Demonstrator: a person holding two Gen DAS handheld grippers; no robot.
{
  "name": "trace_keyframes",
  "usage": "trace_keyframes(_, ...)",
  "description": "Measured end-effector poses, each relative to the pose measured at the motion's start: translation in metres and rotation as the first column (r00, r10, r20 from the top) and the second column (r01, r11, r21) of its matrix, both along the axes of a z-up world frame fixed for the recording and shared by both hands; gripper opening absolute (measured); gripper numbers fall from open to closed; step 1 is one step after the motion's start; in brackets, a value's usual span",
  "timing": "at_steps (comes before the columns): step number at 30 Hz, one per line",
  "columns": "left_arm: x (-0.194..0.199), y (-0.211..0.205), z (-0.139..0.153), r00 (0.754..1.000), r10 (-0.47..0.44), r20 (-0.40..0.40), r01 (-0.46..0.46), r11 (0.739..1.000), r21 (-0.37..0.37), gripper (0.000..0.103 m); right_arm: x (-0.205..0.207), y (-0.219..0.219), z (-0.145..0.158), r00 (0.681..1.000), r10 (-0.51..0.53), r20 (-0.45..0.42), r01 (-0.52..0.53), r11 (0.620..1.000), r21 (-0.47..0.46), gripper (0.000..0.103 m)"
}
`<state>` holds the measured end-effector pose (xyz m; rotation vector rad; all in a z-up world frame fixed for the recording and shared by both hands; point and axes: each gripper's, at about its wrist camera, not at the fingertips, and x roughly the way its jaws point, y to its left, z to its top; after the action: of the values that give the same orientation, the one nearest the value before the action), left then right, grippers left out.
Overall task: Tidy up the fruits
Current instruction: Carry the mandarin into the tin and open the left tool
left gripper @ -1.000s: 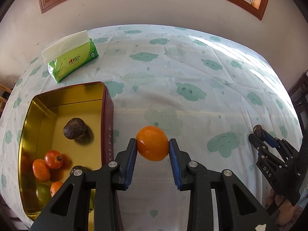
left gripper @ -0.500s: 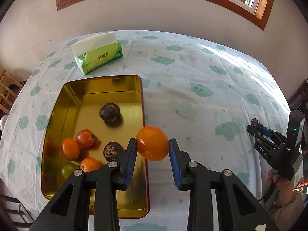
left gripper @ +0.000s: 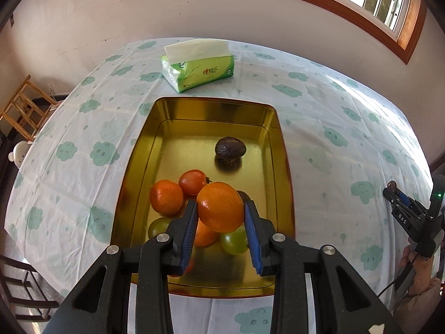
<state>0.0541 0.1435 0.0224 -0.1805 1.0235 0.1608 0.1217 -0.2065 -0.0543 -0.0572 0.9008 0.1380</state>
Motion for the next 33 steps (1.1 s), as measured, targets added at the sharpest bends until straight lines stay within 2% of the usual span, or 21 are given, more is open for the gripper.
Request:
trace_keyframes(6,-0.008,0.027,0.0,0.999,0.044,-0.008,-0.044,0.999,-0.004,0.03,0.0,0.0,0.0,1.0,0.0,0.0,0.0,1.0,0.0,0.04)
trace_keyframes(10,-0.015,0.033,-0.005,0.999,0.043,-0.026,-0.043,0.999,-0.001,0.03,0.0,0.0,0.0,1.0,0.0,0.0,0.0,1.0,0.0,0.04)
trace_keyframes(25,-0.03,0.013,-0.031,0.996,-0.038,-0.081,0.035,0.999,-0.041,0.03,0.0,0.0,0.0,1.0,0.0,0.0,0.0,1.0,-0.001,0.04)
trace_keyframes(33,-0.028,0.009,-0.034,0.995,-0.051,-0.081,0.049,0.998,-0.03,0.03,0.0,0.0,0.0,1.0,0.0,0.0,0.0,1.0,-0.002,0.04)
